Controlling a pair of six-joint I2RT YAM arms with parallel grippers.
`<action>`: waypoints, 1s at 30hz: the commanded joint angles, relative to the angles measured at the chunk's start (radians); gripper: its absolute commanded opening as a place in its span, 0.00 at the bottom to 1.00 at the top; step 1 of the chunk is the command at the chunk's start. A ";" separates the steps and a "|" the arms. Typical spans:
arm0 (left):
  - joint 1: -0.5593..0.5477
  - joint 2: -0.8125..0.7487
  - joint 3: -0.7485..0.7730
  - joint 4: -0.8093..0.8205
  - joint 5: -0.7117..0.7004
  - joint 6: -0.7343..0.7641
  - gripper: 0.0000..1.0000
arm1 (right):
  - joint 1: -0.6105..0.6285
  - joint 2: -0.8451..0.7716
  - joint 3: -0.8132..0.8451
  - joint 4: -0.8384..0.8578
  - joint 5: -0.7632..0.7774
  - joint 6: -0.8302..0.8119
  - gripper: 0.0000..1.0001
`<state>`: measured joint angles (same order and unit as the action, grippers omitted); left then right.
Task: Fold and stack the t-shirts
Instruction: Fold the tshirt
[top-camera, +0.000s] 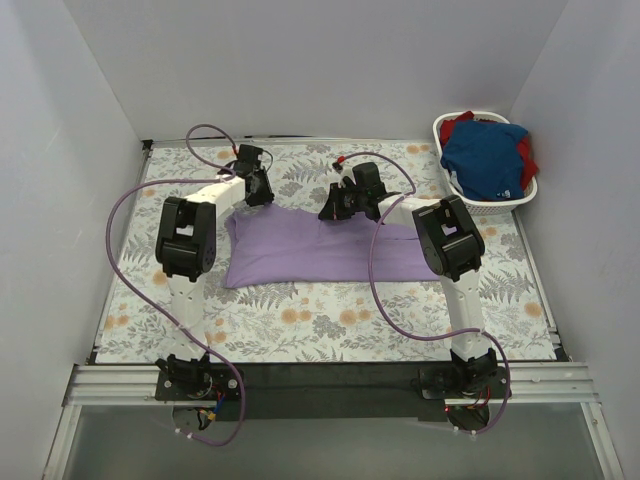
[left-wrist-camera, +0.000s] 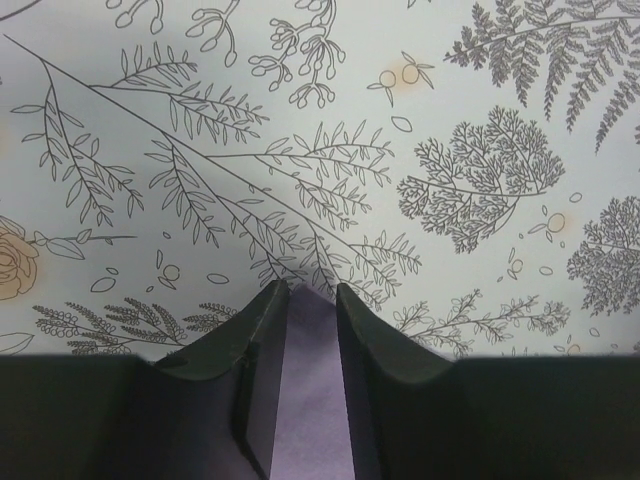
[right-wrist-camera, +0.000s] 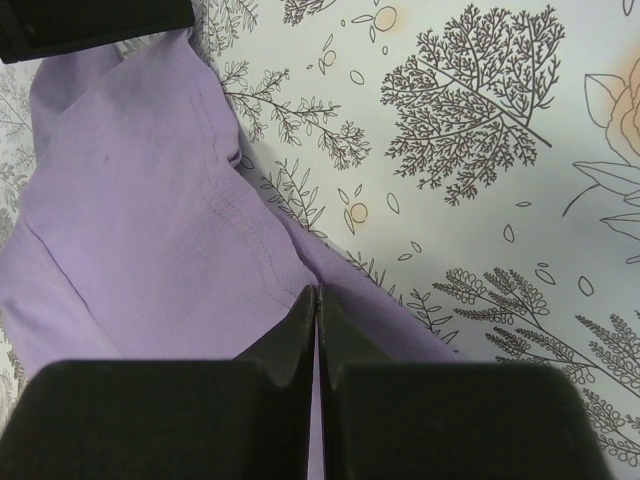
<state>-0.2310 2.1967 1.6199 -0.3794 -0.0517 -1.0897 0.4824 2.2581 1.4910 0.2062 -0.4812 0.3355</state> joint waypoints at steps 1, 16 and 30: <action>-0.014 0.067 0.011 -0.078 -0.069 0.027 0.25 | 0.001 -0.026 0.008 0.022 -0.025 -0.019 0.01; -0.022 -0.003 0.003 -0.085 -0.114 0.039 0.00 | -0.001 -0.086 0.005 0.018 -0.068 -0.081 0.01; -0.022 -0.210 -0.150 -0.007 -0.158 -0.007 0.00 | 0.013 -0.189 -0.017 -0.074 -0.077 -0.217 0.01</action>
<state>-0.2520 2.0945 1.4952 -0.4088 -0.1837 -1.0767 0.4870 2.1128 1.4818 0.1665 -0.5369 0.1810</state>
